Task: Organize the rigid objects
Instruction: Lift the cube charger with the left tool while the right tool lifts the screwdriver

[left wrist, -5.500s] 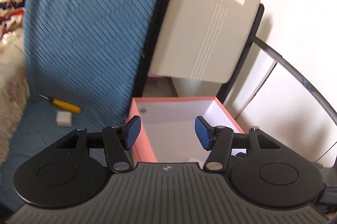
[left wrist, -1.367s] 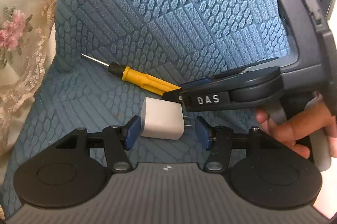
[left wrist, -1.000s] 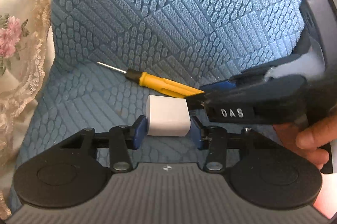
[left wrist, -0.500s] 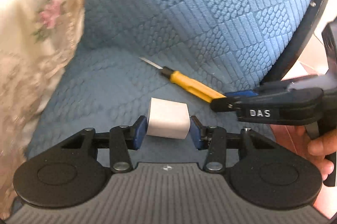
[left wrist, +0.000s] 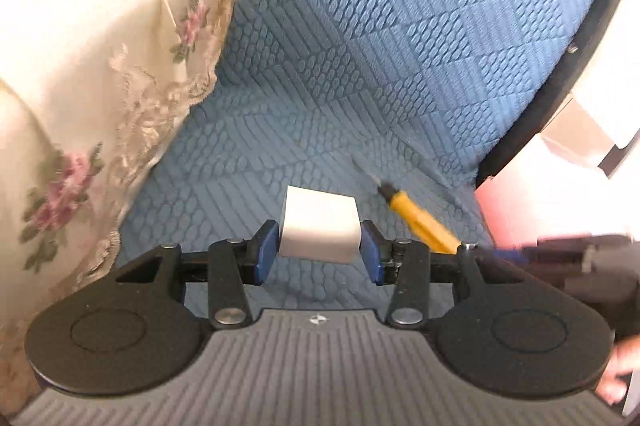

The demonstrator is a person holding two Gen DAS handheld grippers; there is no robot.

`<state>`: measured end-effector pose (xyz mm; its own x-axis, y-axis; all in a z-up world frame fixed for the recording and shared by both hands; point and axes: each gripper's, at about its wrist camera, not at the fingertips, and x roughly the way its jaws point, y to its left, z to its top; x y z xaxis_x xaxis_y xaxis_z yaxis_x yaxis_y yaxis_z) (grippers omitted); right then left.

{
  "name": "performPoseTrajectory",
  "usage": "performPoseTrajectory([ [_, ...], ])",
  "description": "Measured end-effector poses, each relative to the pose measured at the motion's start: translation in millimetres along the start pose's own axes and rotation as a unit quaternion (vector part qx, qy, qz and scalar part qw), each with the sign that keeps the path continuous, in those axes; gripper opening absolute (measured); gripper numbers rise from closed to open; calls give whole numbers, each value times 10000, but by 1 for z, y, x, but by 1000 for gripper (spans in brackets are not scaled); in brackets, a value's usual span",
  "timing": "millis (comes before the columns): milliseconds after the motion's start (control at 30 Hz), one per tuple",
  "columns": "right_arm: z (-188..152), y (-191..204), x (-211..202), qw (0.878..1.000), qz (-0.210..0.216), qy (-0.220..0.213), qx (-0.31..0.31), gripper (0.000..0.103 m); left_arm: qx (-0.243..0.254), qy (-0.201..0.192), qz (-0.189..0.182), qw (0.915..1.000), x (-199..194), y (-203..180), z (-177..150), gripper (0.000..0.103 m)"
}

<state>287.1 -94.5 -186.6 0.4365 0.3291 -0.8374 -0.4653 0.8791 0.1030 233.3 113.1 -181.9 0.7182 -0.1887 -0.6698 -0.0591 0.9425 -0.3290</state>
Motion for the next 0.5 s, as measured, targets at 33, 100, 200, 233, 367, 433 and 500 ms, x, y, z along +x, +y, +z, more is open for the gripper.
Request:
performPoseTrajectory([
  [33,-7,3,-6,10000,-8,-8,-21,21,43,-31,-13,10000,-4,-1,-2,50],
  [100,-19,9,-15,10000,-2,-20,-17,21,99,-70,-60,9999,-12,-2,-8,50],
  [200,-40,18,-30,10000,-32,-49,47,21,145,4,-175,9997,-20,-3,-21,50],
  [233,-46,21,-34,10000,-37,-54,75,20,143,17,-180,9997,-23,-4,-26,50],
  [367,-70,32,-47,9997,-95,-83,222,21,180,76,-280,9994,-31,-5,-42,50],
  [433,-80,37,-51,9993,-113,-60,346,21,204,137,-279,9993,-33,-5,-50,50],
  [500,-87,42,-55,9991,-75,-19,423,21,144,191,-297,9993,-33,-3,-55,50],
])
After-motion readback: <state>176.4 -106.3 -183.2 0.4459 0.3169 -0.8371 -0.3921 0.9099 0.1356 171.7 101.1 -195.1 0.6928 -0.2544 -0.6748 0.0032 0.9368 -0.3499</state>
